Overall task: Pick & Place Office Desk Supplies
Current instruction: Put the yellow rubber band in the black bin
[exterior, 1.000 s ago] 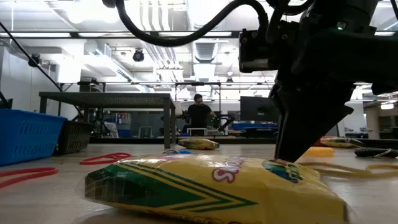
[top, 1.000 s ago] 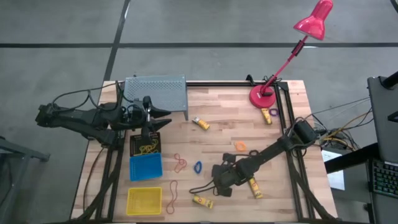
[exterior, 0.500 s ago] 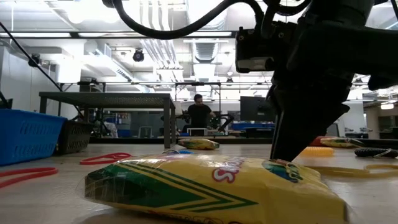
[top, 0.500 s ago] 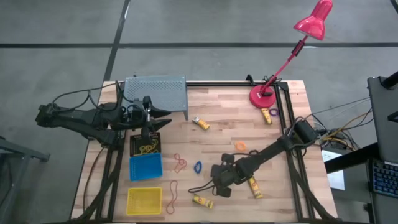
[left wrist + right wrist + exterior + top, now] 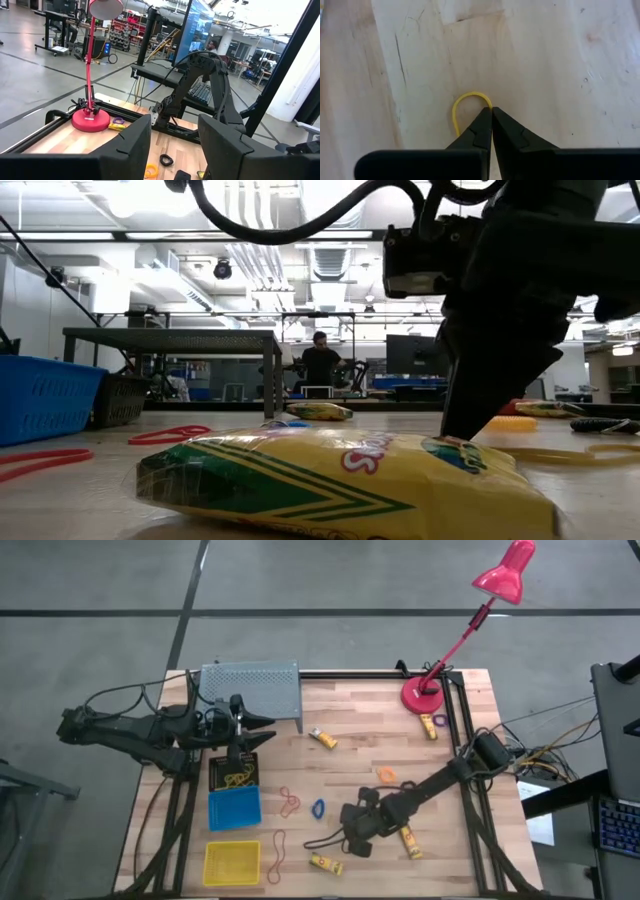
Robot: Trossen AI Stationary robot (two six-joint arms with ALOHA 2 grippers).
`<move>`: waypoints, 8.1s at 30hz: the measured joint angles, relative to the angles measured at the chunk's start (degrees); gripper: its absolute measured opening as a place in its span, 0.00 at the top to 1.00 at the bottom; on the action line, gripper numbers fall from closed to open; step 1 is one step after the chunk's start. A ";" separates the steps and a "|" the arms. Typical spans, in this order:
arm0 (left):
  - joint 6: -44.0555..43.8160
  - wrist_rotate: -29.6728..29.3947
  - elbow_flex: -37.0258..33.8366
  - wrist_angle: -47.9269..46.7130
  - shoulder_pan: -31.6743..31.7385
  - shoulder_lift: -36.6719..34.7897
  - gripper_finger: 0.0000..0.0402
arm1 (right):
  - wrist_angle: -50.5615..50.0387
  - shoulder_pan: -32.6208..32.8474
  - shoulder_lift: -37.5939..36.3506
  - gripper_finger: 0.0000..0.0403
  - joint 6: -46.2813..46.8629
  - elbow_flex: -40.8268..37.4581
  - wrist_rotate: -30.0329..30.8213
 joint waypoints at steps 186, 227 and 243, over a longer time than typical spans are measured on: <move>-0.17 -0.35 -0.97 -11.56 0.02 11.54 1.00 | 27.74 -20.65 -12.65 0.66 -42.77 17.40 2.05; -29.48 -0.22 23.79 -86.41 0.02 7.50 1.00 | 26.22 -20.65 -12.76 0.64 -43.99 17.44 5.24; -36.52 14.75 -3.13 -68.94 0.00 7.52 1.00 | 24.31 -20.80 -12.78 0.68 -42.46 17.31 5.21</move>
